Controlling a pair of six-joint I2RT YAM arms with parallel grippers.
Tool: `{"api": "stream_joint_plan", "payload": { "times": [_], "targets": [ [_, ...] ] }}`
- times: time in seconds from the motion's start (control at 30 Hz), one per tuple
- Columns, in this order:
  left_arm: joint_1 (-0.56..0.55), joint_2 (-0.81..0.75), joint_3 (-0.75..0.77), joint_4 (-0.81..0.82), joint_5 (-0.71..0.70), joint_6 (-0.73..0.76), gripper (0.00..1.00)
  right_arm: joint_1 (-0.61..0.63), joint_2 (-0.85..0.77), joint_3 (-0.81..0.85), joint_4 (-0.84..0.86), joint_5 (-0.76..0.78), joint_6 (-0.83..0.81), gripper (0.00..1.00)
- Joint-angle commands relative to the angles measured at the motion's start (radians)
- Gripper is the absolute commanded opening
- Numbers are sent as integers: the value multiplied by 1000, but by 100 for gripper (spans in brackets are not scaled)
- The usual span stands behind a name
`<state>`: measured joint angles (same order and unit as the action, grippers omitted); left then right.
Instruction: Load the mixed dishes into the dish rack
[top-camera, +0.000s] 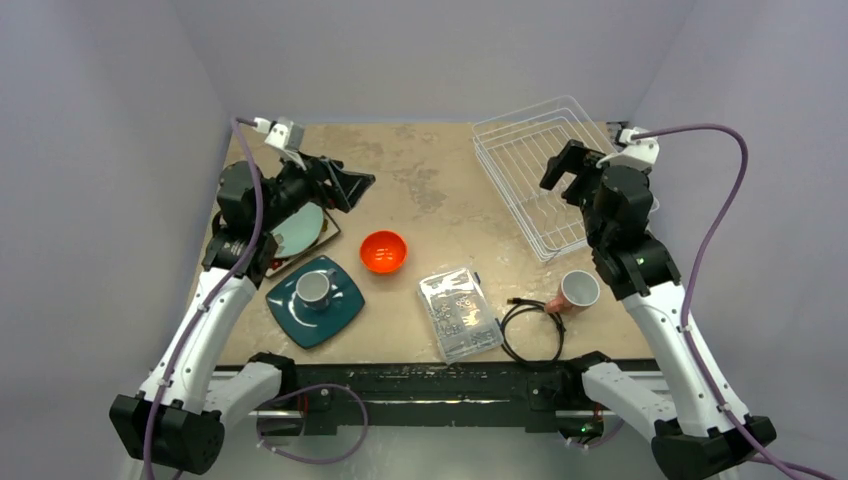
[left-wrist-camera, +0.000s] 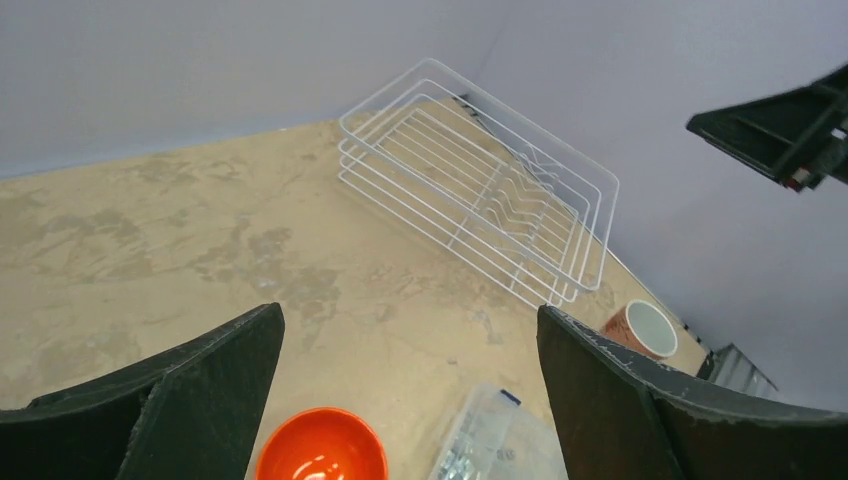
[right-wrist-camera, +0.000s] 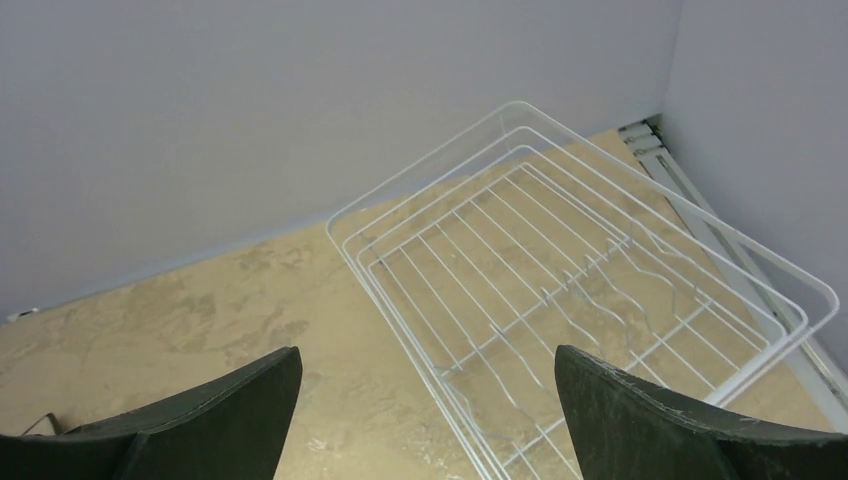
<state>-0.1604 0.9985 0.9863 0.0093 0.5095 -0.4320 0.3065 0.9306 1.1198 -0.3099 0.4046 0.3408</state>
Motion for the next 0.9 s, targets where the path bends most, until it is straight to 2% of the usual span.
{"api": "stream_joint_plan", "payload": {
  "times": [0.0,0.3,0.53,0.73,0.87],
  "targets": [
    [-112,-10,50,-85,-36,97,96,-6,-20,10,-97,104,91,99],
    [-320,-4,82,-229,-184,222,96,-6,-88,-98,-257,-82,142,99],
    [-394,-11,93,-294,-277,274,96,-6,-137,-136,-451,141,313,99],
    [-418,10,116,-332,-285,294,96,-6,-243,-181,-647,302,584,99],
    [-424,26,132,-356,-283,298,96,-6,-296,-191,-750,360,719,92]
  ]
}}
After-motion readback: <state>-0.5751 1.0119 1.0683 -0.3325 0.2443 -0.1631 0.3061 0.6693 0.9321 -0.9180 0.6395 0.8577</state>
